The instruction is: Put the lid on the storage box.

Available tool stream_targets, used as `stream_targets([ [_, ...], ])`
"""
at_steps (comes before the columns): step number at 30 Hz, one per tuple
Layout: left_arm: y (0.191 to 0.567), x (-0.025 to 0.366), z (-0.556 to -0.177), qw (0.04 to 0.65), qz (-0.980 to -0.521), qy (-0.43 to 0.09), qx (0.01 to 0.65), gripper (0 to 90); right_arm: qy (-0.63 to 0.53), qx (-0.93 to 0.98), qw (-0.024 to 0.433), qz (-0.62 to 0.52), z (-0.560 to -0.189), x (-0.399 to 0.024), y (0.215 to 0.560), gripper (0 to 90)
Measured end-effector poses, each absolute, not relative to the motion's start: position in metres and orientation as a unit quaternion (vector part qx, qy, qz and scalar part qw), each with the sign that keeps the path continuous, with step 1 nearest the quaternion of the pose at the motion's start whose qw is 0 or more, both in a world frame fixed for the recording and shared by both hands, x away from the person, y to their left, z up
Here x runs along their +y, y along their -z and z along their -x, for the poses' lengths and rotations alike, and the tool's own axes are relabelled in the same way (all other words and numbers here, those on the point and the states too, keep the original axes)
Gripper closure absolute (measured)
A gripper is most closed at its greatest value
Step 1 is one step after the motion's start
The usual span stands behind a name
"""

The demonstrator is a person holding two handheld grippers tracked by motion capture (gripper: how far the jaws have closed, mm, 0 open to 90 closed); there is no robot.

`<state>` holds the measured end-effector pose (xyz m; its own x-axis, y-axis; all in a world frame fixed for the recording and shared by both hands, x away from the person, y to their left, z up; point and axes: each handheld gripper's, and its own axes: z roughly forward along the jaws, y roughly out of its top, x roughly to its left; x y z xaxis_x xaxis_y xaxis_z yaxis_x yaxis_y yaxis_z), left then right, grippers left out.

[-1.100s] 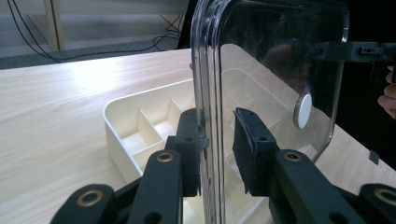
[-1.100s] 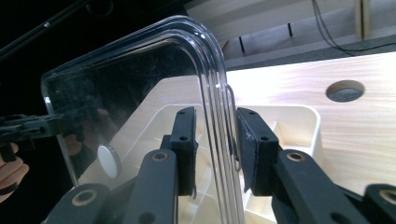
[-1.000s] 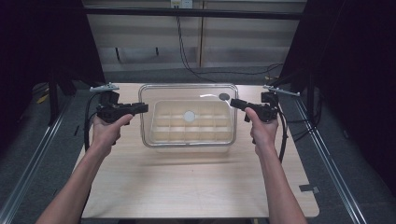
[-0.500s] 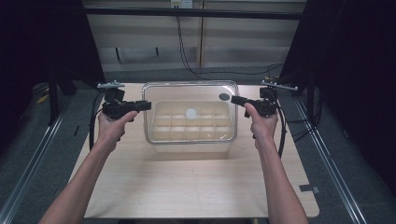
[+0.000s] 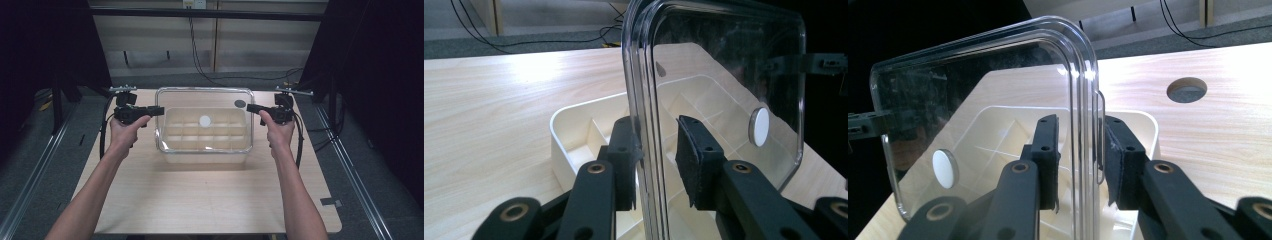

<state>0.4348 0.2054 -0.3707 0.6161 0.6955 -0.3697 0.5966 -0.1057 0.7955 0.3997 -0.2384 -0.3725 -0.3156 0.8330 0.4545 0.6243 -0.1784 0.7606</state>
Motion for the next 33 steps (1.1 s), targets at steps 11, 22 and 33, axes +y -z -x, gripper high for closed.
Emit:
stream_targets([
  [11, 0.384, 0.204, -0.451, 0.499, -0.745, -0.033, 0.442, 67.1, -0.497, 0.634, 0.089, -0.586, -0.417, -0.241, 0.385, 69.1],
  [22, 0.404, 0.202, -0.468, 0.495, -0.734, -0.007, 0.466, 65.0, -0.480, 0.635, 0.077, -0.600, -0.434, -0.241, 0.405, 65.7],
  [33, 0.415, 0.203, -0.472, 0.464, -0.745, -0.020, 0.478, 65.0, -0.454, 0.638, 0.087, -0.617, -0.441, -0.232, 0.419, 60.5],
])
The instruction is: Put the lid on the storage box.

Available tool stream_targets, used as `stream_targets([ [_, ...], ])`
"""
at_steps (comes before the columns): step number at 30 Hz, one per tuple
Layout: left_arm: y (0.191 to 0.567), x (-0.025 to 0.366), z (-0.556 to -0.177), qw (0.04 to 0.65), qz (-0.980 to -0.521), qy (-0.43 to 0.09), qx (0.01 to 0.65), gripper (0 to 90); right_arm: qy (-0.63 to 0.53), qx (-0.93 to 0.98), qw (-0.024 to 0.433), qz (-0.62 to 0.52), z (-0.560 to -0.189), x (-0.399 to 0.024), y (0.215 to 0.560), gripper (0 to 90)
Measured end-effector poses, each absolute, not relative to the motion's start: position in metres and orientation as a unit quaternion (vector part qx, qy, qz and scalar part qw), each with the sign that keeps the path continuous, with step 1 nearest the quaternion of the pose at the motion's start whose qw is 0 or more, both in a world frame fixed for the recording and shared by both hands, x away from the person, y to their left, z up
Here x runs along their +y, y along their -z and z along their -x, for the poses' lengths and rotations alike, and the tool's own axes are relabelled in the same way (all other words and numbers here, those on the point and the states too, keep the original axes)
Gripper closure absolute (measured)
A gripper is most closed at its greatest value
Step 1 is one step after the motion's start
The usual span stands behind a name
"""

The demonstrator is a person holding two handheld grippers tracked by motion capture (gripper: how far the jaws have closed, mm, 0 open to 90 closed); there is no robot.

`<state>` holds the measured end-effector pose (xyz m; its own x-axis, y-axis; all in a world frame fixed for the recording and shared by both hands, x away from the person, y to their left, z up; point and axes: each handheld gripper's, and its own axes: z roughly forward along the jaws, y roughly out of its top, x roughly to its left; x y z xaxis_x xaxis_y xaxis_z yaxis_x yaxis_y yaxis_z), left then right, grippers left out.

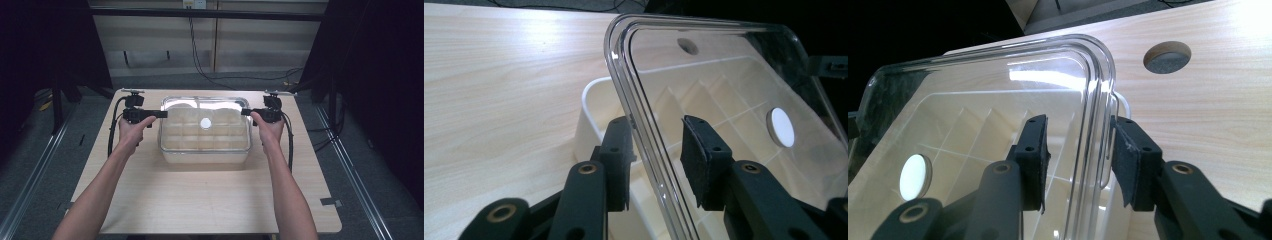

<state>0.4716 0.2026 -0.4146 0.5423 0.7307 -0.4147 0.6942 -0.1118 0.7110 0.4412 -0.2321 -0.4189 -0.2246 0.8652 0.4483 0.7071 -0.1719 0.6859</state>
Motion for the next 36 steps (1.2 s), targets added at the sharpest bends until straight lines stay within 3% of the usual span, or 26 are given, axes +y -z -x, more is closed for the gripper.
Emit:
stream_targets([
  [17, 0.437, 0.200, -0.480, 0.461, -0.732, 0.012, 0.502, 61.7, -0.415, 0.654, 0.104, -0.624, -0.445, -0.223, 0.434, 53.0],
  [36, 0.447, 0.199, -0.483, 0.445, -0.739, 0.026, 0.505, 58.1, -0.420, 0.645, 0.104, -0.629, -0.442, -0.225, 0.446, 52.8],
])
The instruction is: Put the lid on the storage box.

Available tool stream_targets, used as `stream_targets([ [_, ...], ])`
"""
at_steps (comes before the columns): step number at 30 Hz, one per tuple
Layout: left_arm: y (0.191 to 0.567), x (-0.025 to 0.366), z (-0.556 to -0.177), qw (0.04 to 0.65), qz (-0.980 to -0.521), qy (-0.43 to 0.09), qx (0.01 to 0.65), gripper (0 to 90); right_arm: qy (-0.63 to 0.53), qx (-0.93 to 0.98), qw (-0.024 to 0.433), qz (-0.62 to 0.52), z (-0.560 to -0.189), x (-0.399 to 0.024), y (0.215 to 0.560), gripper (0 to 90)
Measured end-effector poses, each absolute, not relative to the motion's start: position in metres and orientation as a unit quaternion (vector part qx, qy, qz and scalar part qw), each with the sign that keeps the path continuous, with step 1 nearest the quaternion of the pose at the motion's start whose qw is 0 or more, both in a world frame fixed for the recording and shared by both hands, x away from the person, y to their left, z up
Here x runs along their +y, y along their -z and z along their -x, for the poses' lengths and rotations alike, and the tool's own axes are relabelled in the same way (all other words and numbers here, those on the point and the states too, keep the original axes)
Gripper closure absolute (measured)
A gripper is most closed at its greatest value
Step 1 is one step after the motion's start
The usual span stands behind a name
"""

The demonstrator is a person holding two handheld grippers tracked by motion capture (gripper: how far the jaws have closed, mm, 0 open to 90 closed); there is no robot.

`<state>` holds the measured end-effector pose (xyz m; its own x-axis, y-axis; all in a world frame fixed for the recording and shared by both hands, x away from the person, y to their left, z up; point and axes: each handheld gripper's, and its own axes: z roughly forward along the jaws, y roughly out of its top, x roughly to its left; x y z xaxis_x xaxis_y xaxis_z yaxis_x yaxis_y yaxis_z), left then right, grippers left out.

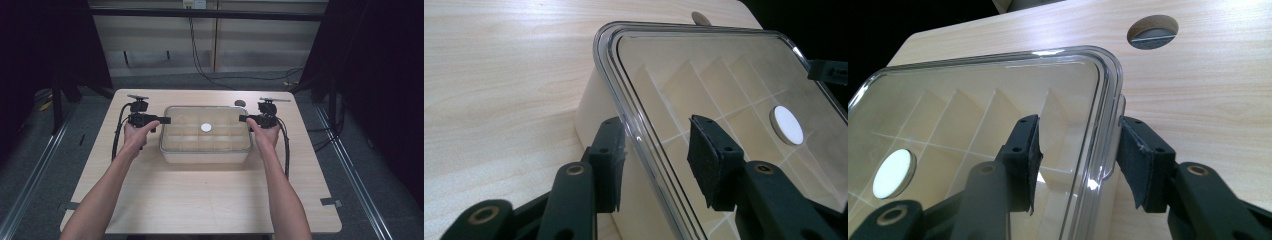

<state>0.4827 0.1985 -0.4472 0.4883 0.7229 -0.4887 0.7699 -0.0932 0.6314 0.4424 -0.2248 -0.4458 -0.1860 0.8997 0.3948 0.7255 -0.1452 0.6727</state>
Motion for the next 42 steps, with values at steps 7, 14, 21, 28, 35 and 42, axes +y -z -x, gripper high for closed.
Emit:
stream_targets([
  [7, 0.446, 0.197, -0.481, 0.443, -0.745, 0.023, 0.499, 56.5, -0.422, 0.648, 0.099, -0.626, -0.439, -0.227, 0.446, 53.6],
  [14, 0.443, 0.200, -0.475, 0.442, -0.748, 0.006, 0.495, 52.7, -0.415, 0.657, 0.097, -0.622, -0.436, -0.225, 0.442, 46.4],
  [21, 0.431, 0.205, -0.463, 0.451, -0.742, -0.019, 0.495, 45.0, -0.419, 0.653, 0.107, -0.622, -0.426, -0.233, 0.432, 37.3],
  [28, 0.421, 0.215, -0.453, 0.463, -0.743, -0.014, 0.484, 46.5, -0.439, 0.665, 0.113, -0.593, -0.412, -0.233, 0.421, 36.5],
  [35, 0.413, 0.233, -0.428, 0.479, -0.741, -0.022, 0.471, 50.3, -0.501, 0.646, 0.100, -0.567, -0.385, -0.234, 0.412, 35.9],
  [42, 0.407, 0.239, -0.407, 0.477, -0.754, -0.042, 0.451, 49.6, -0.508, 0.656, 0.107, -0.548, -0.367, -0.236, 0.403, 36.7],
])
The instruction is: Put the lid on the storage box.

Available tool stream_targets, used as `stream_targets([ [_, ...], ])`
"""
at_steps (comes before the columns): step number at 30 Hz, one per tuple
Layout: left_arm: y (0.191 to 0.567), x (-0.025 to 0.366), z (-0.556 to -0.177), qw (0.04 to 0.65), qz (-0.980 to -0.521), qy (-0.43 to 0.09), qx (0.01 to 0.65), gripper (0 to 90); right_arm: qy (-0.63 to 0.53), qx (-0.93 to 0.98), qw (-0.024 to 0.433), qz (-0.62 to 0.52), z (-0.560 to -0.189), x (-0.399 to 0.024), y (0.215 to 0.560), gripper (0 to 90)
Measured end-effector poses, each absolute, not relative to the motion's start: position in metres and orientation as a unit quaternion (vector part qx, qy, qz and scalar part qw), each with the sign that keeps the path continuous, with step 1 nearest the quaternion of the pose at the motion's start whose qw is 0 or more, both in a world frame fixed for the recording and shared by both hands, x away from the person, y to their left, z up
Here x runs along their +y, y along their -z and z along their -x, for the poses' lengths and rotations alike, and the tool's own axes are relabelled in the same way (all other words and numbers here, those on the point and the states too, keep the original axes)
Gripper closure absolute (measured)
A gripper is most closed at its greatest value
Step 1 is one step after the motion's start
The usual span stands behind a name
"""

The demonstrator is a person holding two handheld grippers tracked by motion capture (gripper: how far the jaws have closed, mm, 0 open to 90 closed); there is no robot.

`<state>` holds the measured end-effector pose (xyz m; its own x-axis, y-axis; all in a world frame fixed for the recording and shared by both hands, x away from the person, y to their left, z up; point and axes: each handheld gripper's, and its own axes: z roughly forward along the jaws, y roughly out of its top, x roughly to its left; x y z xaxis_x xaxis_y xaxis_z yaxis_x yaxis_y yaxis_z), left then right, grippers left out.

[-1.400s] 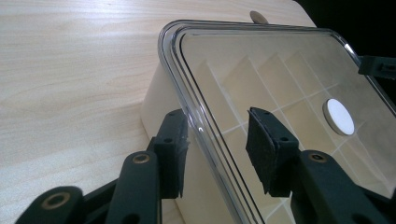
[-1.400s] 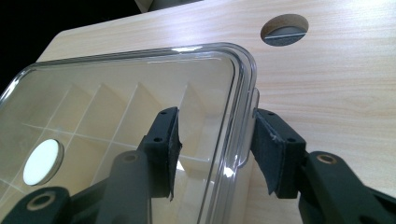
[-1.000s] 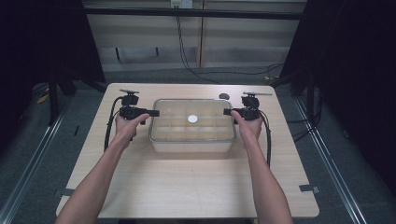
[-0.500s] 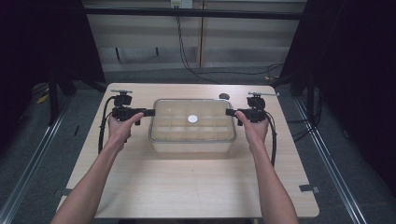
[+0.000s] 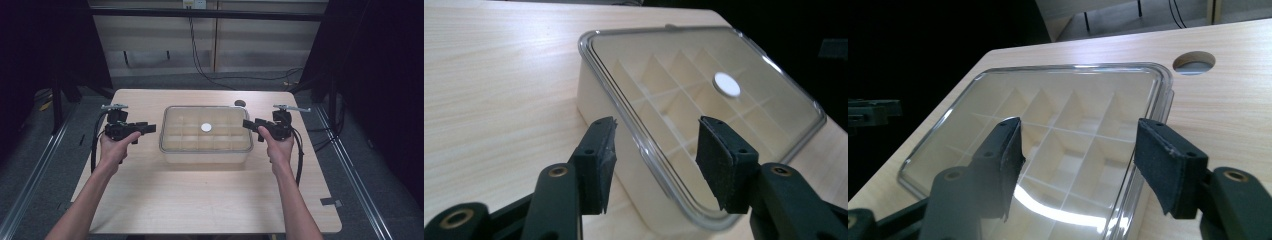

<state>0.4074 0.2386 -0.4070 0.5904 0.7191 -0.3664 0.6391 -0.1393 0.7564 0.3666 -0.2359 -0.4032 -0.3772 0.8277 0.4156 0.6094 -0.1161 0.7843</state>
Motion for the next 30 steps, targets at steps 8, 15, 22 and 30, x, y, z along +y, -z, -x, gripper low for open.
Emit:
stream_targets([
  [8, 0.407, 0.246, -0.384, 0.483, -0.754, -0.028, 0.445, 48.0, -0.504, 0.668, 0.108, -0.536, -0.339, -0.241, 0.404, 36.9],
  [15, 0.410, 0.245, -0.359, 0.479, -0.773, -0.062, 0.412, 44.6, -0.509, 0.667, 0.108, -0.534, -0.309, -0.254, 0.407, 35.1],
  [22, 0.417, 0.249, -0.337, 0.476, -0.777, -0.058, 0.409, 39.8, -0.510, 0.673, 0.115, -0.524, -0.284, -0.258, 0.413, 34.0],
  [30, 0.424, 0.258, -0.310, 0.457, -0.793, -0.076, 0.396, 41.9, -0.498, 0.682, 0.116, -0.522, -0.256, -0.257, 0.423, 31.4],
])
